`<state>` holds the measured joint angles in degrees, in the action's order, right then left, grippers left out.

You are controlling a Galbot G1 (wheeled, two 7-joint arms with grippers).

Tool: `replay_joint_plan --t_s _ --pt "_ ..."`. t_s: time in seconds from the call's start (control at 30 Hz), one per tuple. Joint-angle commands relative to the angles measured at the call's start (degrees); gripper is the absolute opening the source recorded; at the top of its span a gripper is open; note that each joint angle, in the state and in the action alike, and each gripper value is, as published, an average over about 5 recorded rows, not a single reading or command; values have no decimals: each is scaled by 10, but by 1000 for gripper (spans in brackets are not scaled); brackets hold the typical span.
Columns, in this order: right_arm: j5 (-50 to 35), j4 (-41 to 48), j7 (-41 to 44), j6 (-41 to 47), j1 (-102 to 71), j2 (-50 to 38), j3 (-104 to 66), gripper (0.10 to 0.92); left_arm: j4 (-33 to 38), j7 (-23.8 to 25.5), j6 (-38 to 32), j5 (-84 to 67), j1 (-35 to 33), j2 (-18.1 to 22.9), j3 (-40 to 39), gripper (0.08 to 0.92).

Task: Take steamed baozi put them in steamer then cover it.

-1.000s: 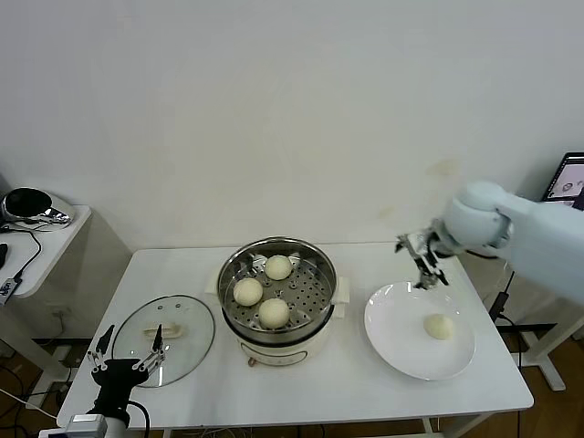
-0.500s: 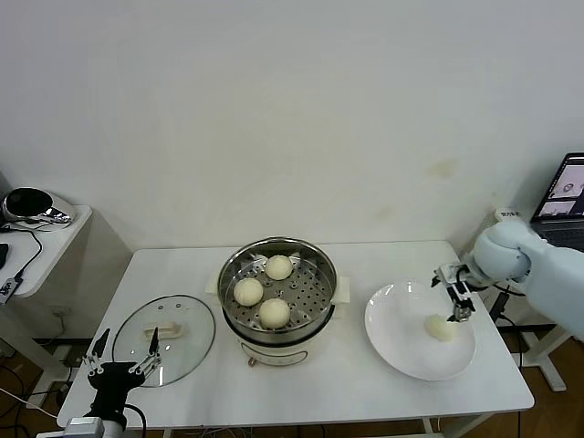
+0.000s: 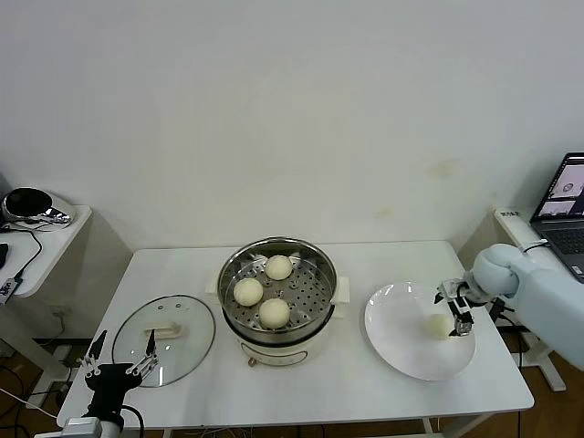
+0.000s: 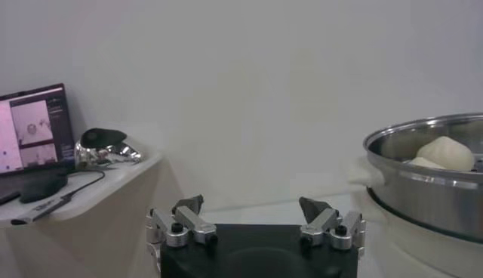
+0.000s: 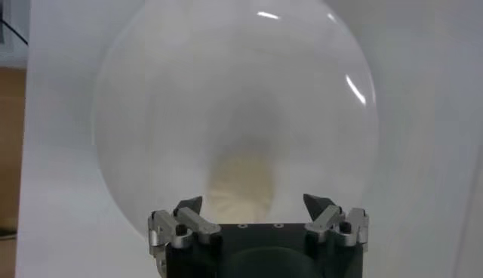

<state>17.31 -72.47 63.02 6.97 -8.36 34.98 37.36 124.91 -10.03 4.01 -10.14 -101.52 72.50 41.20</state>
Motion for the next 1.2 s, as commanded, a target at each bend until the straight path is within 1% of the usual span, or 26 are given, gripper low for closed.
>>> replay_joint_plan --t_s 0.03,0.17,0.4,0.63,0.73,0.97,1.1,1.2 --pt "30 46 -2 -16 -36 31 -31 823 -1 0 0 0 -1 0 1 823" --pt "39 51 -3 -14 -36 33 -31 809 -1 0 0 0 -1 0 0 823" --pt "40 51 -3 -11 -40 33 -33 737 1 0 0 1 0 1 -2 823" --pt "36 46 -6 -8 -28 33 -26 615 5 0 0 5 -2 2 -10 823" --pt "23 36 -4 -4 -8 29 -15 591 8 0 1 6 -2 3 -11 823" --pt "-62 -37 4 48 114 -11 67 571 11 0 1 5 -1 1 -9 823" --pt "-146 -96 2 95 224 -33 130 569 12 0 0 4 -1 0 -8 823" --pt "-218 -131 -5 122 323 -24 203 572 12 0 0 3 0 -1 -9 823"
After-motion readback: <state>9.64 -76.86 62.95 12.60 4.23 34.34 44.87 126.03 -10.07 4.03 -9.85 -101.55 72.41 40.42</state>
